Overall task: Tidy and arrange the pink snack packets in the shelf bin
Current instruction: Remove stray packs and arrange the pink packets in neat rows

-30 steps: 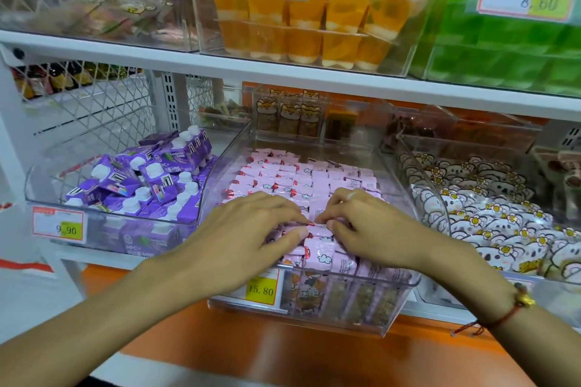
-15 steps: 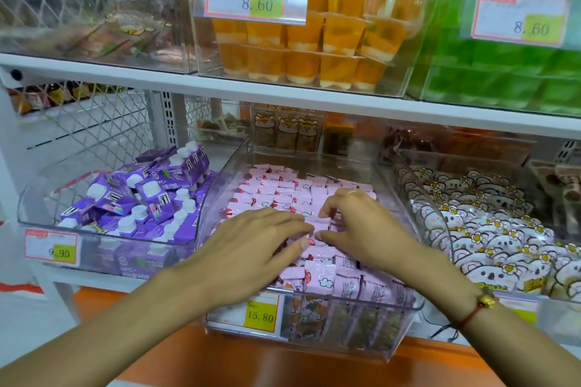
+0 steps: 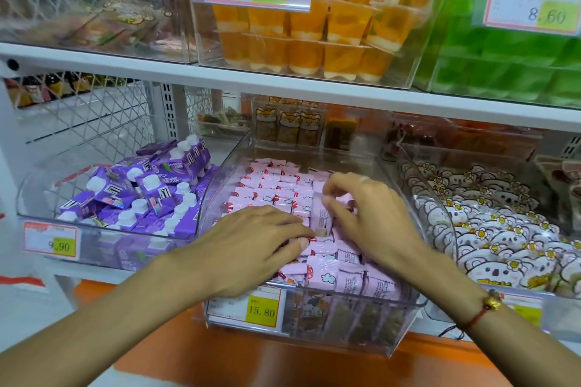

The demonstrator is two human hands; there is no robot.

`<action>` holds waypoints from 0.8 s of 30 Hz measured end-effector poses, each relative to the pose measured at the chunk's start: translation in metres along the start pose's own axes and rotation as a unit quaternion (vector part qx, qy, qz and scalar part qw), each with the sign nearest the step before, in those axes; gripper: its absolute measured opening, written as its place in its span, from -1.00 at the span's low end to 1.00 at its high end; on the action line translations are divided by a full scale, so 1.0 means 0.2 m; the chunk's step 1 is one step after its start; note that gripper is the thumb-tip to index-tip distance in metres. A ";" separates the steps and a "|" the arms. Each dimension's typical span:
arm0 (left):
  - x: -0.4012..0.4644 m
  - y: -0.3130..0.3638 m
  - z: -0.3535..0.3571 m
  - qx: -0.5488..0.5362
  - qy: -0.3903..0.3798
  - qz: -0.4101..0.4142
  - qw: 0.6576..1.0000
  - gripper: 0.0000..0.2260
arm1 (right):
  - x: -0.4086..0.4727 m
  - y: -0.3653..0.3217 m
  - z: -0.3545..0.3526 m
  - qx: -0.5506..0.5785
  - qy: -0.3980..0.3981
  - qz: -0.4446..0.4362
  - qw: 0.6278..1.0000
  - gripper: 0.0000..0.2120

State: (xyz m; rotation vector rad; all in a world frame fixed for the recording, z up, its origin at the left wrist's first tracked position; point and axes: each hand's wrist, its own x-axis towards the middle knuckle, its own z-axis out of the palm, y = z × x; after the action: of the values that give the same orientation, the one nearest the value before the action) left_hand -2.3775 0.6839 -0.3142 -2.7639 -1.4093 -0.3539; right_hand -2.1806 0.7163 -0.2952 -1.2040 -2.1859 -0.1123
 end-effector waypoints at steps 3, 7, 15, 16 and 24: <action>0.00 0.00 0.01 -0.008 0.009 -0.004 1.000 -0.58 | 0.03 -0.01 -0.05 0.120 0.096 0.050 0.987 -0.94; -0.02 0.02 0.01 -0.022 0.055 -0.002 0.998 -0.60 | 0.03 -0.05 -0.10 0.173 0.220 0.078 0.957 -0.94; -0.04 0.11 -0.07 -0.060 0.294 -0.035 0.953 -0.41 | -0.02 -0.09 -0.14 0.505 0.156 0.318 0.787 -0.88; -0.05 0.12 -0.07 -0.056 0.299 -0.022 0.952 -0.43 | -0.02 -0.09 -0.14 0.527 0.135 0.336 0.769 -0.87; -0.03 0.14 -0.06 -0.333 0.274 -0.144 0.891 -0.73 | -0.05 -0.06 -0.13 0.376 0.108 0.287 0.874 -0.68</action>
State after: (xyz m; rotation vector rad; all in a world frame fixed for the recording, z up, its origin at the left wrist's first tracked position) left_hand -2.3606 0.6624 -0.3021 -2.4755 -1.7390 -1.7634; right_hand -2.1737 0.6929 -0.2763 -1.2164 -1.3649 0.7488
